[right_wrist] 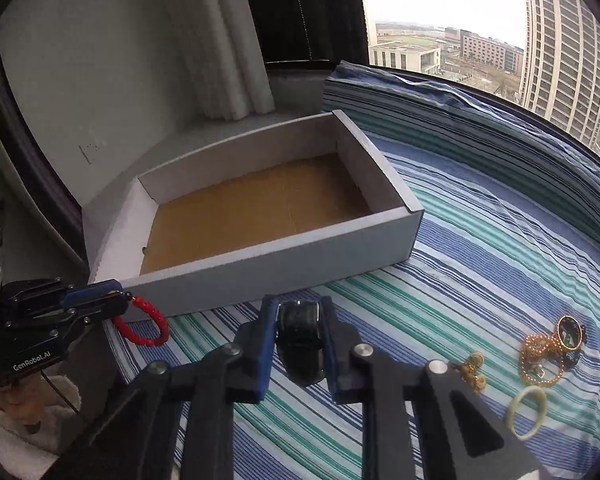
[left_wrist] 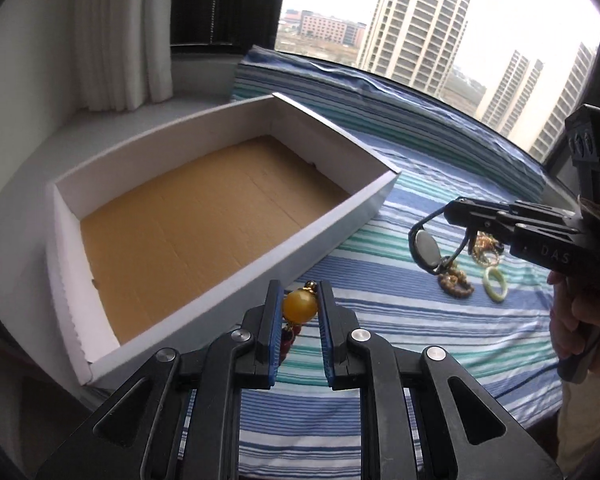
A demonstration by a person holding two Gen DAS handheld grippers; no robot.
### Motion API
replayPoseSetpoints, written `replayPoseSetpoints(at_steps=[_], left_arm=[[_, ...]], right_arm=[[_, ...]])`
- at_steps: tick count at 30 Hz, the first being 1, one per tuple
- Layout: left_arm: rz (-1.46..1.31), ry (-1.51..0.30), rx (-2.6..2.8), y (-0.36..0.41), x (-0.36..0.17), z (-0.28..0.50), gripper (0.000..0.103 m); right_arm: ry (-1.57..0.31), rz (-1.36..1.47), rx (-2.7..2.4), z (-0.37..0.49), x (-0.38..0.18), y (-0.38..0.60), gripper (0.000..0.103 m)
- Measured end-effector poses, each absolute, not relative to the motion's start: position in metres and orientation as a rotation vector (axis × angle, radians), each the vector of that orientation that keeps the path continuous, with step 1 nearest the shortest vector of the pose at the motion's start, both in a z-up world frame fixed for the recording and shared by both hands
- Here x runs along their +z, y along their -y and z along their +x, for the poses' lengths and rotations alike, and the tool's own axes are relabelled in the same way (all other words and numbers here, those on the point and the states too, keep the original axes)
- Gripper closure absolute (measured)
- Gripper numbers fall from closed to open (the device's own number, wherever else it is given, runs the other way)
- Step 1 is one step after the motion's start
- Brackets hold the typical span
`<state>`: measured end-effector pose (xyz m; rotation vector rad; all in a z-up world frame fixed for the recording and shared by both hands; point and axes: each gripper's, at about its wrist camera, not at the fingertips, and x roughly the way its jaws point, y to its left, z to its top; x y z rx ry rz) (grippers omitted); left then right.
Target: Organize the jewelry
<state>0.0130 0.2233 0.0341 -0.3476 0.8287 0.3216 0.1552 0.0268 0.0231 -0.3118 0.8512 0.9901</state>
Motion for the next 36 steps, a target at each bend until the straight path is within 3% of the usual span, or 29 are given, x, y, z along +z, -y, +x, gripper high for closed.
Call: replayPoseSetpoints(at_steps=[5, 11, 23, 24, 25, 27, 31, 35, 36], left_arm=[[-0.369, -0.789, 0.517, -0.28, 0.045, 0.01, 0.087], [-0.429, -0.825, 0.629, -0.33, 0.017, 0.012, 0.087], [-0.42, -0.898, 0.655, -0.339, -0.015, 0.035, 0.085], [-0.402, -0.893, 0.666, -0.336, -0.013, 0.036, 0.074], [-0.39, -0.889, 0.676, -0.333, -0.01, 0.037, 0.051], [-0.379, -0.858, 0.691, -0.328, -0.002, 0.034, 0.027], [-0.327, -0.809, 0.686, -0.307, 0.014, 0.029, 0.021], [-0.291, -0.772, 0.64, -0.271, 0.023, 0.023, 0.012], [-0.278, -0.769, 0.627, -0.26, 0.024, 0.023, 0.011]], right_arm=[[-0.792, -0.296, 1.098, 0.151, 0.05, -0.11, 0.082], [-0.83, -0.324, 1.13, 0.162, 0.03, -0.187, 0.082], [-0.918, -0.369, 1.085, 0.181, -0.018, -0.21, 0.08], [-0.913, -0.364, 1.078, 0.183, -0.017, -0.208, 0.068], [-0.908, -0.351, 1.067, 0.186, -0.017, -0.207, 0.062], [-0.882, -0.314, 1.042, 0.19, -0.009, -0.199, 0.056], [-0.809, -0.285, 1.01, 0.185, 0.016, -0.174, 0.055], [-0.708, -0.315, 0.958, 0.164, 0.041, -0.138, 0.028], [-0.689, -0.318, 0.94, 0.158, 0.045, -0.127, 0.027]])
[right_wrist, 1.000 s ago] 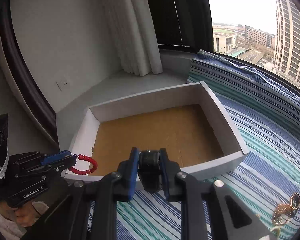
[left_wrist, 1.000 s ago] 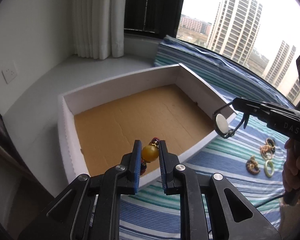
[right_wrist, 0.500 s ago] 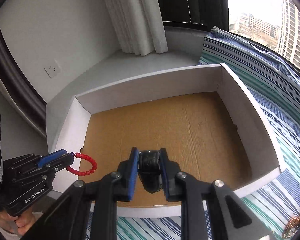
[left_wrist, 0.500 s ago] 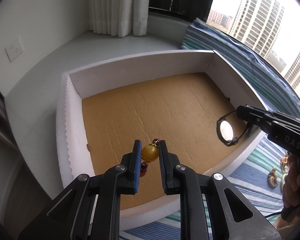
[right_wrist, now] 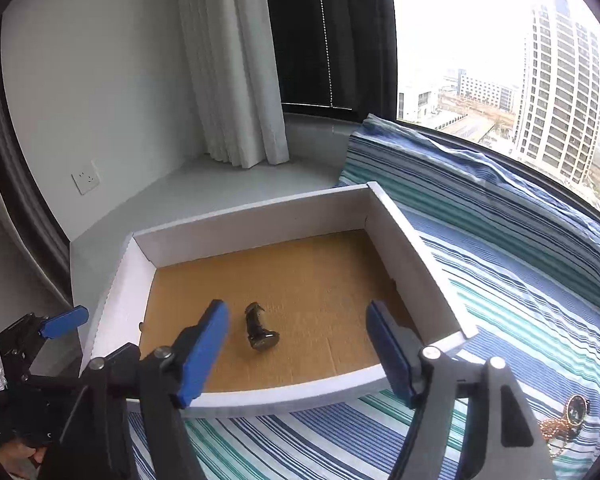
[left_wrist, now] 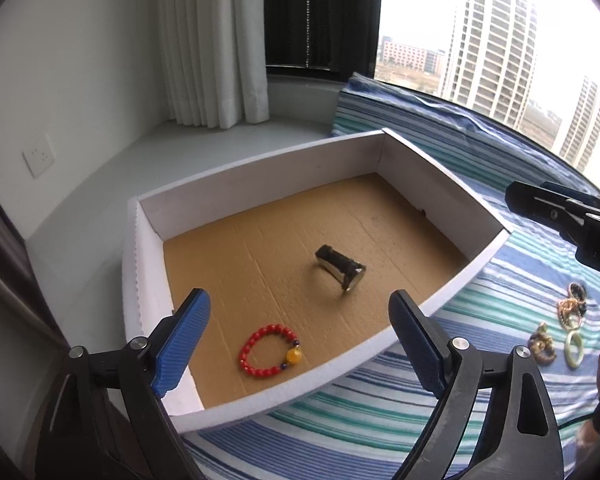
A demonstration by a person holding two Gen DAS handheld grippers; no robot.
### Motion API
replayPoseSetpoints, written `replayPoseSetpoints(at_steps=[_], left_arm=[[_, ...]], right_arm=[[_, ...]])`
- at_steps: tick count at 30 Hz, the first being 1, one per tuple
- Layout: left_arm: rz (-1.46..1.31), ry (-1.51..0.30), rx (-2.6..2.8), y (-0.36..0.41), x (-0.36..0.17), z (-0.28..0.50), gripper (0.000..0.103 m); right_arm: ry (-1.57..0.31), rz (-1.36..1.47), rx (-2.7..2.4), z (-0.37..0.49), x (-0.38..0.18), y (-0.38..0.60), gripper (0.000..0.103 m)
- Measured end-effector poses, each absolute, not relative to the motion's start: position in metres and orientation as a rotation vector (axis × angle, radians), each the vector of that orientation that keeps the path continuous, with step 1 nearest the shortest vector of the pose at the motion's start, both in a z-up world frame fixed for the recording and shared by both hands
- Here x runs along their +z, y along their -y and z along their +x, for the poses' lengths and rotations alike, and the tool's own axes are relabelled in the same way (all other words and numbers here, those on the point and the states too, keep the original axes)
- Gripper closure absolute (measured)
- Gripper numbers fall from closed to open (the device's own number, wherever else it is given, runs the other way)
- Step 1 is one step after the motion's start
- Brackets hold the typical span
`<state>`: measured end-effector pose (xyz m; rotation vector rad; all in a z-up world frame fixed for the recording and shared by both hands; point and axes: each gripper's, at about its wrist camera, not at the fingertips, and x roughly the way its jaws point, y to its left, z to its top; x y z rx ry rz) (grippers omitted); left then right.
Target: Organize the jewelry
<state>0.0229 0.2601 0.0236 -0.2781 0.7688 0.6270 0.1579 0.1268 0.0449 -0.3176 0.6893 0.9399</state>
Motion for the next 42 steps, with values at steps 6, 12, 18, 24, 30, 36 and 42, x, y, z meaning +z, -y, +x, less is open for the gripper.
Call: replayPoseSetpoints(at_steps=[6, 12, 18, 24, 30, 36, 42], left_arm=[[-0.244, -0.777, 0.512, -0.199, 0.021, 0.023, 0.011], [-0.195, -0.782, 0.435, -0.153, 0.018, 0.023, 0.008], [-0.165, -0.782, 0.383, -0.123, 0.013, 0.019, 0.007], [-0.144, -0.803, 0.309, -0.097, -0.01, 0.007, 0.005], [-0.17, -0.821, 0.217, -0.074, -0.021, -0.003, 0.005], [-0.146, -0.801, 0.2, -0.057, -0.017, -0.009, 0.005], [-0.182, -0.827, 0.152, -0.05, -0.022, -0.01, 0.005]], right_arm=[[-0.621, -0.355, 0.816, 0.125, 0.057, -0.056, 0.026], [-0.59, -0.371, 0.684, 0.094, 0.047, 0.017, 0.026], [-0.628, -0.351, 0.566, 0.074, 0.028, 0.072, 0.026], [-0.709, -0.309, 0.482, 0.049, -0.004, 0.119, 0.026], [-0.778, -0.215, 0.453, 0.031, -0.026, 0.155, 0.026], [-0.778, -0.159, 0.431, 0.019, -0.03, 0.18, 0.026], [-0.793, -0.146, 0.424, 0.015, -0.039, 0.183, 0.026]])
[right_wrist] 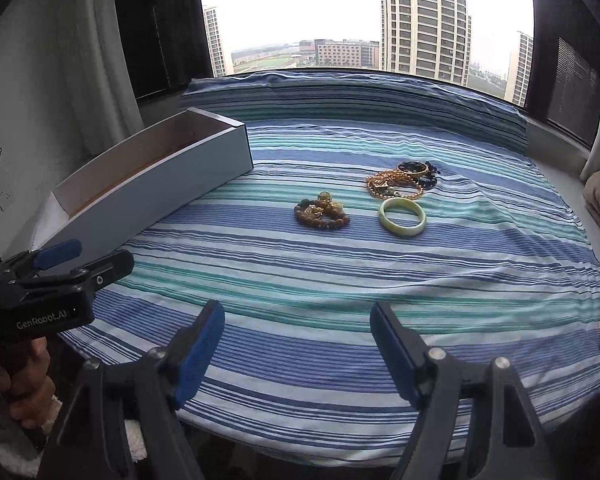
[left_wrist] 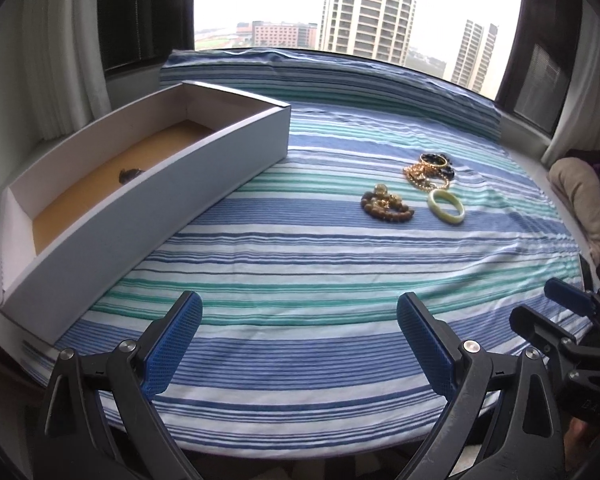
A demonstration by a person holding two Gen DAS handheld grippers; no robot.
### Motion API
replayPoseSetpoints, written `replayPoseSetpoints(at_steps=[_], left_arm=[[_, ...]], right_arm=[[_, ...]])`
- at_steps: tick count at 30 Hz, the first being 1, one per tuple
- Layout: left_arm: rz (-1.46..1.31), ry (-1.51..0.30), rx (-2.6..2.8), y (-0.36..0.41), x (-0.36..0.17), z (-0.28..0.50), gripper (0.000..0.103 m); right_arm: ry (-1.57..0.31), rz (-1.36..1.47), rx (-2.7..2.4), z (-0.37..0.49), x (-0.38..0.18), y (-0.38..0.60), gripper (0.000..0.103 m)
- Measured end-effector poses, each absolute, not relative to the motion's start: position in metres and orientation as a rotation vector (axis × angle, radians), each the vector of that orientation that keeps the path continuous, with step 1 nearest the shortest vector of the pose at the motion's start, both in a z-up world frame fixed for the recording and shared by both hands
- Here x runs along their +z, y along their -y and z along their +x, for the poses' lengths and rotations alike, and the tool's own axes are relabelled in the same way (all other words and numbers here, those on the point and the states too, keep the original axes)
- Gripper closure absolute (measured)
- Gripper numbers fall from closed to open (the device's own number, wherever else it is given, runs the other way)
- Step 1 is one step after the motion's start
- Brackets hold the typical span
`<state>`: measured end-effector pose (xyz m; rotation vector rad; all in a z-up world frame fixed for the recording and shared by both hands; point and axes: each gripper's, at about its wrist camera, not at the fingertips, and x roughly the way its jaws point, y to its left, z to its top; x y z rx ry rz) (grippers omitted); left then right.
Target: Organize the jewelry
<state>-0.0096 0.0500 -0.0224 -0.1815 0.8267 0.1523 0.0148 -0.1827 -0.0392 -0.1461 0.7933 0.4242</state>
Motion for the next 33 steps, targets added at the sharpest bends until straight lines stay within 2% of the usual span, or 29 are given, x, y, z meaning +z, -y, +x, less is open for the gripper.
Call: replayPoseSetpoints(at_steps=[17, 33], left_arm=[[-0.069, -0.734, 0.12, -0.027, -0.003, -0.031, 0.002], [-0.106, -0.778, 0.129, -0.047, -0.024, -0.007, 0.002]], right_arm=[[-0.709, -0.215, 0.376, -0.002, -0.029, 0.188, 0.026], [-0.73, -0.288, 0.315, 0.019, -0.034, 0.168, 0.026]])
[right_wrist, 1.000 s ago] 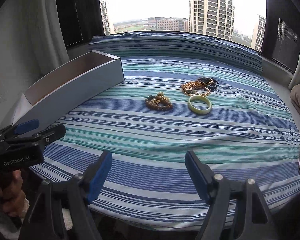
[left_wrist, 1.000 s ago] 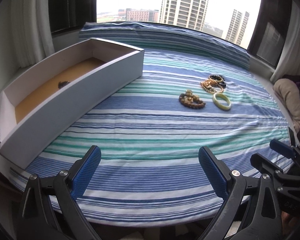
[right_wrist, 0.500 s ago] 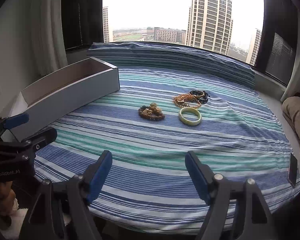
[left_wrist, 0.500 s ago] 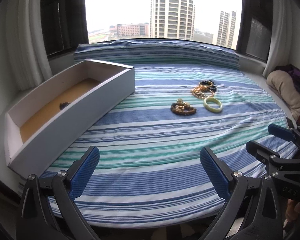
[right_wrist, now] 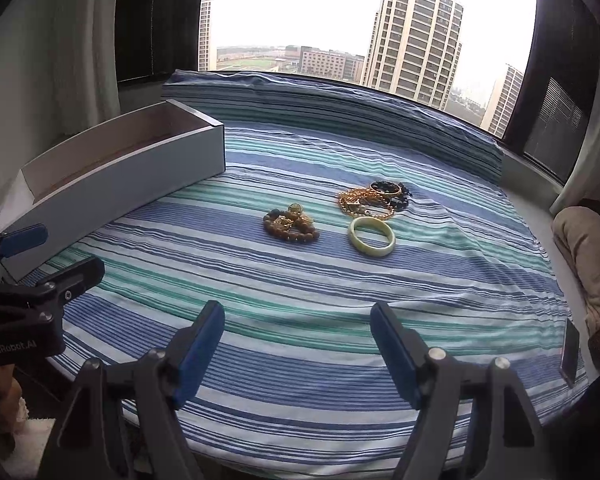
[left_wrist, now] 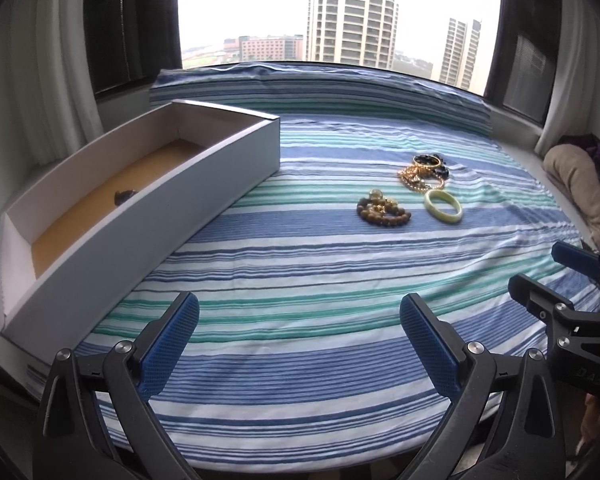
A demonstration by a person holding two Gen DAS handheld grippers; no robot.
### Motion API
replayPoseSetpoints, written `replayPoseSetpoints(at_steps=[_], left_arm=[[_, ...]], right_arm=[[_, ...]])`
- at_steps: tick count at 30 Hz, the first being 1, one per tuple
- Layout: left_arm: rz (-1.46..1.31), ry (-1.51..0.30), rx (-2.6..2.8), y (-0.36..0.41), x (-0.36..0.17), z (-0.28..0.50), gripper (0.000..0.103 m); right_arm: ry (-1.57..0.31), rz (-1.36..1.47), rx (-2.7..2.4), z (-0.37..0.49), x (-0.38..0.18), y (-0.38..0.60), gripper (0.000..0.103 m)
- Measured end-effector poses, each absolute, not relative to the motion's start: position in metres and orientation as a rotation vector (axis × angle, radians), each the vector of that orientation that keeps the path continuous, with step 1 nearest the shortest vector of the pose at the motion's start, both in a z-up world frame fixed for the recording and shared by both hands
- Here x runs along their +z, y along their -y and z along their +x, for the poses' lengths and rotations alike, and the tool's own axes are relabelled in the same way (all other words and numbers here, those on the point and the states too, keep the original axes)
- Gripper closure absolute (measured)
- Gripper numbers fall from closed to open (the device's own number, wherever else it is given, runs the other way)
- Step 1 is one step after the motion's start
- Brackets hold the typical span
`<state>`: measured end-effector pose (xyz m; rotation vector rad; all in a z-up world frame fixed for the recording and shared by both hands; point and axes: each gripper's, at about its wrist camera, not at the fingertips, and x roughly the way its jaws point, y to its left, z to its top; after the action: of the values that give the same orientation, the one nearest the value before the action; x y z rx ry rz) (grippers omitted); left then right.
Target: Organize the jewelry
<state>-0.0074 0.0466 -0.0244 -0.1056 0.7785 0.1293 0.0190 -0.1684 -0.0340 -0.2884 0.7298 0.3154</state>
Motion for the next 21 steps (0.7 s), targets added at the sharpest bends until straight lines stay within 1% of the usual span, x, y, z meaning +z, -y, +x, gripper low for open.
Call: replayPoseSetpoints(at_steps=[21], left_arm=[[-0.049, -0.828, 0.151, -0.03, -0.033, 0.014, 0.002]], right_arm=[[-0.779, -0.257, 0.318, 0.03, -0.045, 0.184, 0.026]])
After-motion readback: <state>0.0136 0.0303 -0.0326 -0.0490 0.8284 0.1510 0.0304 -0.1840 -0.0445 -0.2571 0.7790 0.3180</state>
